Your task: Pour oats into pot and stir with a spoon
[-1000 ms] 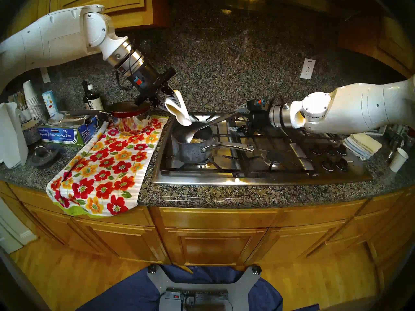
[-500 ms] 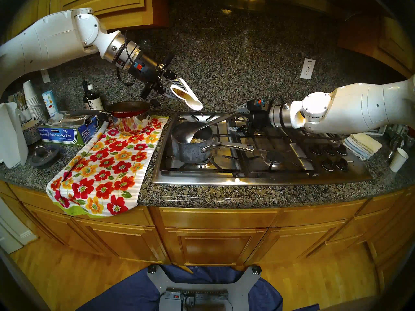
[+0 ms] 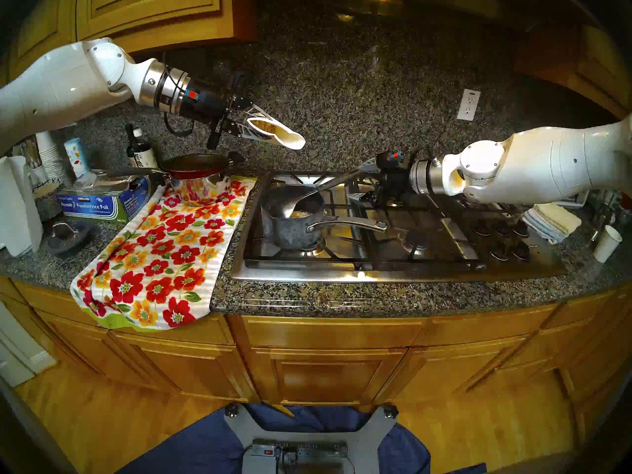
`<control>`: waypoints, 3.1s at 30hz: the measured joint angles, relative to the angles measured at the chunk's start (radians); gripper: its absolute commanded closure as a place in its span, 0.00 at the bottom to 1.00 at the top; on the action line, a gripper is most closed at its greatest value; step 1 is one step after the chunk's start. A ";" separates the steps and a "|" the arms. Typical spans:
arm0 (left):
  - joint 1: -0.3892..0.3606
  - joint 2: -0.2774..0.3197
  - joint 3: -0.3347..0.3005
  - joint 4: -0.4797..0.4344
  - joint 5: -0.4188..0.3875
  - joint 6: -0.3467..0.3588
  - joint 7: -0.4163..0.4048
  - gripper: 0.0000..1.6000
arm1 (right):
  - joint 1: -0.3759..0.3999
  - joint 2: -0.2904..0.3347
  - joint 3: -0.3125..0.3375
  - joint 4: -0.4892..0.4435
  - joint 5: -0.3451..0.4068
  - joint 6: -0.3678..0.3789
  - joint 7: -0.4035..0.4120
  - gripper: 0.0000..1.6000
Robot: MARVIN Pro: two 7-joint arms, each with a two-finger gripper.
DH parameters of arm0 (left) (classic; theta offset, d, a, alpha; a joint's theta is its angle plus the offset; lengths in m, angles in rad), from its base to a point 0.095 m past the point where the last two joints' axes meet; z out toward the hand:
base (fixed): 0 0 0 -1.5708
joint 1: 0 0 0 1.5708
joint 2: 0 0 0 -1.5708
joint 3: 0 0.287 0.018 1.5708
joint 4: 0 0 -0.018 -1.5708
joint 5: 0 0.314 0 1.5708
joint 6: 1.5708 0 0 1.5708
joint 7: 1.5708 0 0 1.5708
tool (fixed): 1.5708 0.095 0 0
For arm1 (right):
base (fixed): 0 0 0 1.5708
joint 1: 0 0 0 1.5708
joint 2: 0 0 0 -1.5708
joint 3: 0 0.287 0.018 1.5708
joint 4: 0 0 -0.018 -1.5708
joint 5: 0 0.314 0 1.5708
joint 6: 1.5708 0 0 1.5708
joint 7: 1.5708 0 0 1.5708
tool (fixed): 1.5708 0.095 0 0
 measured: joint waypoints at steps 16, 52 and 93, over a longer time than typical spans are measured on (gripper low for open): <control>0.051 0.097 0.002 -0.013 -0.200 0.000 0.000 0.71 | 0.000 0.000 0.000 0.000 -0.003 -0.002 0.000 0.00; 0.183 0.316 0.064 -0.092 -0.440 0.001 0.003 0.64 | 0.000 0.002 0.000 -0.001 -0.005 -0.003 0.000 0.00; 0.431 0.442 0.010 -0.020 -0.510 0.001 0.008 0.50 | 0.000 0.002 0.000 -0.001 -0.006 -0.004 -0.001 0.00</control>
